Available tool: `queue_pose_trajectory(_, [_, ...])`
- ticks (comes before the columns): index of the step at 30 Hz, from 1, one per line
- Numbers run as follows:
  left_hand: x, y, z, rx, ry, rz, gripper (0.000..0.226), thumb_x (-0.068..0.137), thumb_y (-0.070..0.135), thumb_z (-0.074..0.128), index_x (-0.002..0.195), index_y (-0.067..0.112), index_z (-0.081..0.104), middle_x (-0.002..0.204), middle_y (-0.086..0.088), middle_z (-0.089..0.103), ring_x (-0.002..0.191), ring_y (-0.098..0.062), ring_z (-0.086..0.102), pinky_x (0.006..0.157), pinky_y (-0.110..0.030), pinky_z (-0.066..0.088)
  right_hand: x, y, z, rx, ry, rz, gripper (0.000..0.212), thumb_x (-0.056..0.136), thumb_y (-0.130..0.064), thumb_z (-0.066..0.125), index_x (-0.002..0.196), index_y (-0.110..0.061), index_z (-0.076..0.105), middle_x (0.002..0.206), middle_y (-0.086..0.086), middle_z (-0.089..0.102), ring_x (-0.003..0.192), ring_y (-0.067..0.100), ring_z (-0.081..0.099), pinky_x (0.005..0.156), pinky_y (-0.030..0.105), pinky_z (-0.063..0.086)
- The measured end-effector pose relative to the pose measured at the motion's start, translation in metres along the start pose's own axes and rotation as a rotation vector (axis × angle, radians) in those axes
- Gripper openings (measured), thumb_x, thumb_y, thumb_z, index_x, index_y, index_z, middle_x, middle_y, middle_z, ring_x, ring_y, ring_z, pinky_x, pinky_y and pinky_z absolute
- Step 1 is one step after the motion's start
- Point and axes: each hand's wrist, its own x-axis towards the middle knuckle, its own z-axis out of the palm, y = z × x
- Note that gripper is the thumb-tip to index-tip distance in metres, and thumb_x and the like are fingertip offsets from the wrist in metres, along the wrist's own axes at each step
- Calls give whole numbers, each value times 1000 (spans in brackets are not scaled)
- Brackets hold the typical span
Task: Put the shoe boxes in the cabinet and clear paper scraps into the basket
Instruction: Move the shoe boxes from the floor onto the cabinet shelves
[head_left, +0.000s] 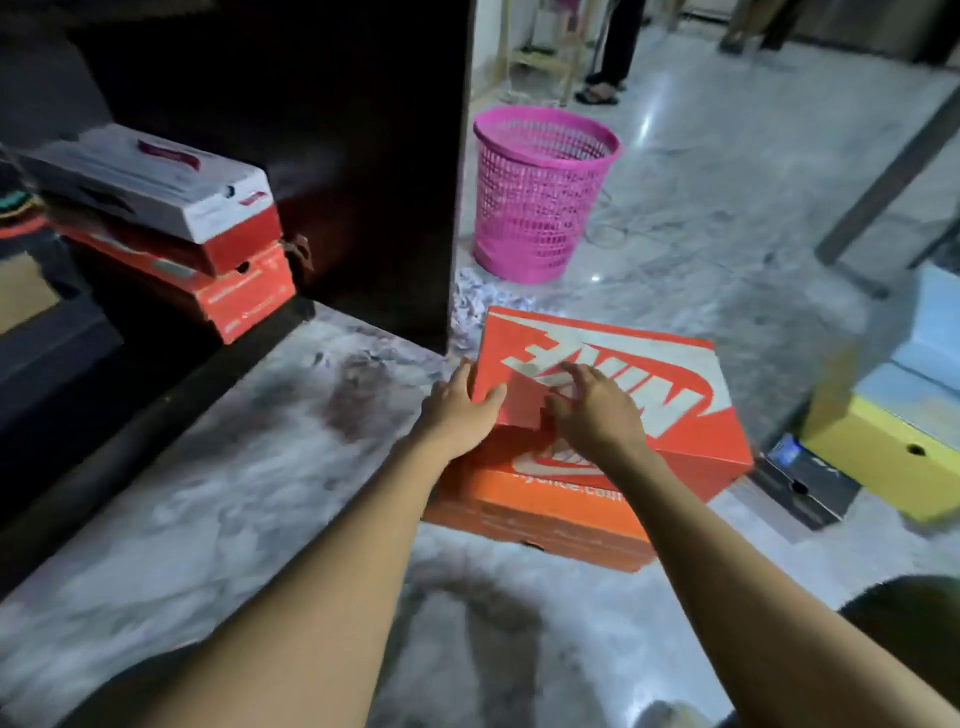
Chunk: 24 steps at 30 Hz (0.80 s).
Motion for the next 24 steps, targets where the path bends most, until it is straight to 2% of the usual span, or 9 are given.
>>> queue_pose_trajectory(4, [0,5,37,21,17,24,78,90,60,47,154,29,15,159,-2,25,143,-26,31,115,-45,31,-4,36,2,-111,-4,11,60,95,-58,44,143,-23,46,150,2,45,136,24,44,112,49,34])
queue_pose_trajectory(8, [8,-3,43,-27,106,64,79,79,68,46,148,39,19,151,3,40,134,-25,45,102,-49,46,-4,51,-3,-175,2,6,68,91,-71,37,141,-27,47,152,3,40,140,24,37,115,57,20])
queue_pose_trajectory(11, [4,-6,44,-58,150,101,73,81,67,52,144,42,24,142,7,51,125,-22,53,96,-48,50,-5,66,-10,-187,9,231,89,74,-92,27,144,-37,39,160,9,25,150,30,13,111,69,2])
queue_pose_trajectory(13, [4,-8,45,-79,169,131,70,82,65,55,143,44,27,137,9,55,121,-20,55,95,-46,51,-4,73,-15,-161,-1,394,107,58,-103,20,145,-41,31,163,14,13,151,35,0,107,74,-3])
queue_pose_trajectory(15, [6,-10,45,-98,164,148,71,81,66,56,143,45,27,134,10,57,120,-18,57,95,-44,52,-2,78,-19,-137,-9,504,116,50,-107,22,146,-41,25,163,20,5,150,39,-6,106,76,-4])
queue_pose_trajectory(17, [8,-11,46,-113,163,147,72,82,65,57,144,44,27,134,10,57,120,-17,56,96,-43,52,1,83,-24,-109,5,595,118,47,-107,27,144,-40,27,162,25,4,149,43,-4,107,75,-1])
queue_pose_trajectory(20, [9,-11,47,-134,156,138,72,83,64,58,144,44,26,133,9,58,119,-18,57,95,-42,53,3,88,-31,-72,17,663,118,45,-106,36,142,-39,31,153,25,25,141,46,22,108,63,22])
queue_pose_trajectory(22, [9,-13,45,-158,180,103,74,82,63,60,146,42,27,134,8,58,120,-19,57,96,-43,52,2,87,-31,-57,28,608,107,52,-101,43,138,-38,36,136,19,41,130,42,36,103,53,32])
queue_pose_trajectory(24, [11,-16,38,-175,227,72,74,82,59,64,146,39,31,133,6,59,119,-19,58,93,-36,52,-2,91,-30,4,61,487,101,54,-98,47,136,-39,40,129,15,46,125,39,43,100,48,37])
